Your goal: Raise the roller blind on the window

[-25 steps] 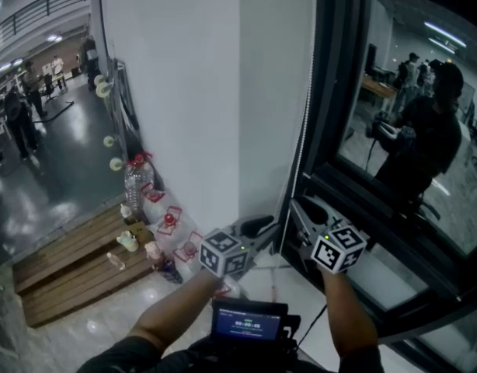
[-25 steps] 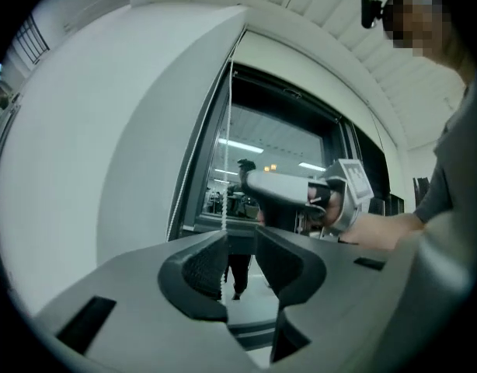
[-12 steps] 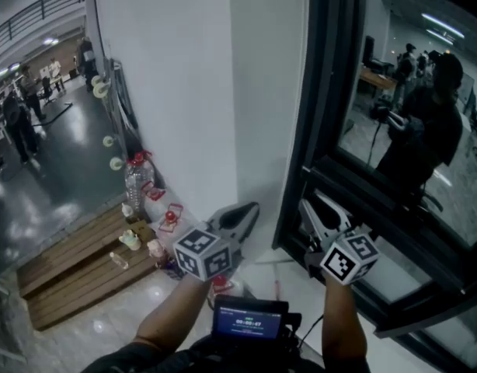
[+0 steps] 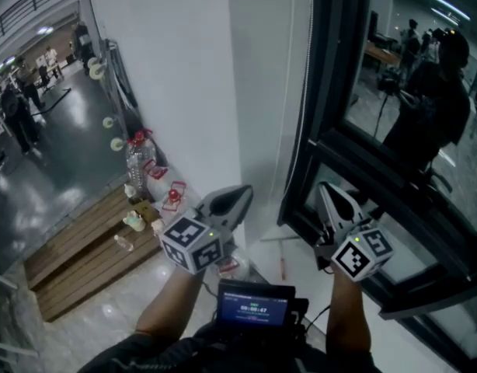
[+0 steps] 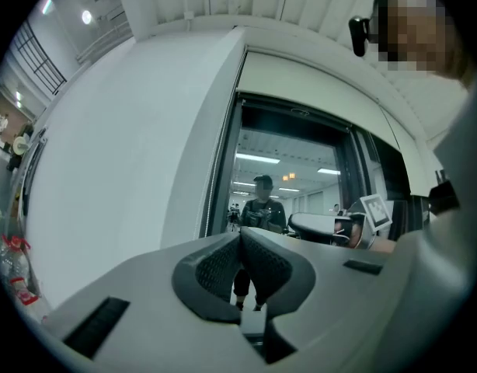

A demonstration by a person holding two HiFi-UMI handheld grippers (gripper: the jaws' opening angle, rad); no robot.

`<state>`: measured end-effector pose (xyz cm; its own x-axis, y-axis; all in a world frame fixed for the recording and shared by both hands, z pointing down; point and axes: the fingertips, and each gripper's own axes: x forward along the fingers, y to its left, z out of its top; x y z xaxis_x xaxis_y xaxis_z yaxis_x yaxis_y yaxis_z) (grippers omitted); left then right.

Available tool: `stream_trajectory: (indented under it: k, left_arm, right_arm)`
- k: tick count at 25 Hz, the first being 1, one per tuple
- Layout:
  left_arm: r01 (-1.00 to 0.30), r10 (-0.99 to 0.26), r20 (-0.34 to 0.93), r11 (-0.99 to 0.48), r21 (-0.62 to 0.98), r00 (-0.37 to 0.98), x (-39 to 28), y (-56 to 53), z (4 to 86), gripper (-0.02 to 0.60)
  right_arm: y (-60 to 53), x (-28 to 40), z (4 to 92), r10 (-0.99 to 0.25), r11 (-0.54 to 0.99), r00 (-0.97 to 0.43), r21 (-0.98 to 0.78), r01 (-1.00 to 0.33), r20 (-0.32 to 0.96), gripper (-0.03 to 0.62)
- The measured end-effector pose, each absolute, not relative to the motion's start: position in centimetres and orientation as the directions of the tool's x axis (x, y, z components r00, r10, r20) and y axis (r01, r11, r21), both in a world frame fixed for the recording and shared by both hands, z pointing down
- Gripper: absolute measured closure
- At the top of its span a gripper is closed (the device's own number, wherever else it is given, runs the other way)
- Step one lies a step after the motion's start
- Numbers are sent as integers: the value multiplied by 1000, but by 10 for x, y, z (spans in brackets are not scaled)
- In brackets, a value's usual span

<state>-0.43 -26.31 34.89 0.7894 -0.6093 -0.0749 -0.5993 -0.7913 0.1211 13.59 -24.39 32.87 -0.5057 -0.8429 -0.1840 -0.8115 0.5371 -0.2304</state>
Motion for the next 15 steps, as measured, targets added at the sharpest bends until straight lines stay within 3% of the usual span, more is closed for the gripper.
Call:
stream_trajectory:
  k: [15]
  left_arm:
    - [-644, -647, -41, -762, 59, 762, -10, -276, 339, 590]
  right_arm:
    - [-251, 130, 326, -869, 494, -487, -92, -865, -93, 574]
